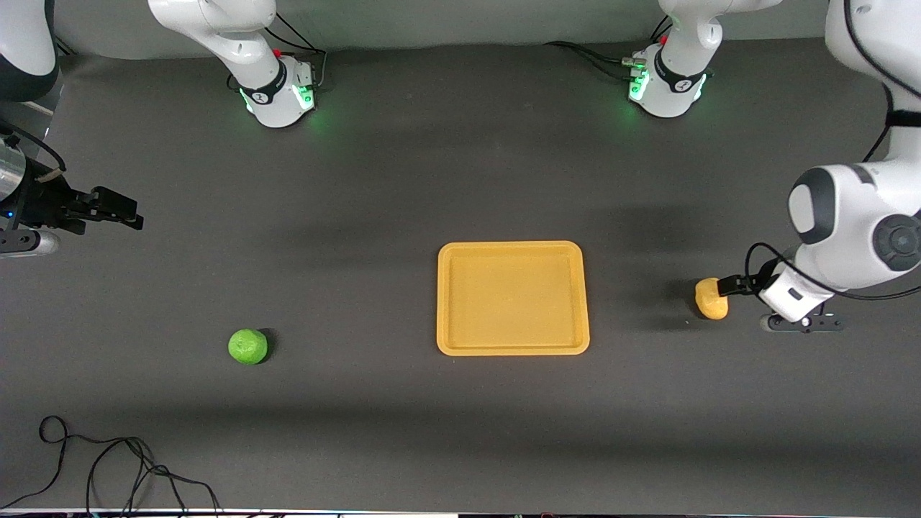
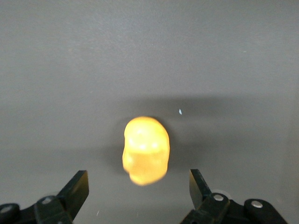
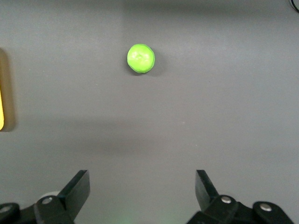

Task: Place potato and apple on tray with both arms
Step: 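Close the left gripper on the yellow potato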

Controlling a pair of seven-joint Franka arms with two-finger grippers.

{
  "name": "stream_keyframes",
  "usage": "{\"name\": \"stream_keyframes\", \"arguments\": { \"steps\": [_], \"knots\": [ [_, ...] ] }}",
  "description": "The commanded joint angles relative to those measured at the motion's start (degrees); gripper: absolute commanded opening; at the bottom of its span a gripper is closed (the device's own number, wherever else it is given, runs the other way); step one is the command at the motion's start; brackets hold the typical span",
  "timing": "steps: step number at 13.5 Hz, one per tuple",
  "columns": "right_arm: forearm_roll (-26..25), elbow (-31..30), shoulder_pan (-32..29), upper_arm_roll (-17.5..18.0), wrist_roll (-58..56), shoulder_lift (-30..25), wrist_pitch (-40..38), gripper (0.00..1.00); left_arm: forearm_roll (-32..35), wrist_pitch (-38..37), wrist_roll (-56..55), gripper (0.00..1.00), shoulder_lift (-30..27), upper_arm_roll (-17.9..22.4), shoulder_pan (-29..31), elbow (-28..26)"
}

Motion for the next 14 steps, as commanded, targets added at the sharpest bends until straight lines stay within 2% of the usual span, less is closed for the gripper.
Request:
{"name": "stream_keyframes", "arguments": {
  "steps": [1,5,9,11,12,14],
  "knots": [
    [-0.8,-0.5,0.6,-0.2,-0.4,-0.6,0.6,1.0,-0.7,5.1,-0.9,0.96,3.0,0.2,-0.5,-1.2],
    [-0.8,-0.6,0.6,-0.1,-0.4,-0.6,0.7,1.0,-0.7,11.8,-1.5,0.96,5.2,0.2,-0.5,-3.8],
    [-0.8,-0.6,1.0,-0.1,-0.4,-0.6,0.6,1.0,-0.7,12.0,-1.5,0.96,6.5,0.2,-0.5,-3.9],
    [-0.8,-0.6,1.0,-0.1,-0.4,-0.6,0.6,1.0,-0.8,12.1,-1.7,0.91,6.1,0.2,-0.5,-4.8],
    [-0.8,-0.6,1.0,-0.1,-0.4,-0.6,0.7,1.0,-0.7,12.7,-2.9,0.84,5.9,0.2,-0.5,-5.1],
    [-0.8,-0.6,1.0,-0.1,-0.4,-0.6,0.7,1.0,-0.7,14.1,-3.5,0.6,5.9,0.2,-0.5,-5.6]
  ]
}}
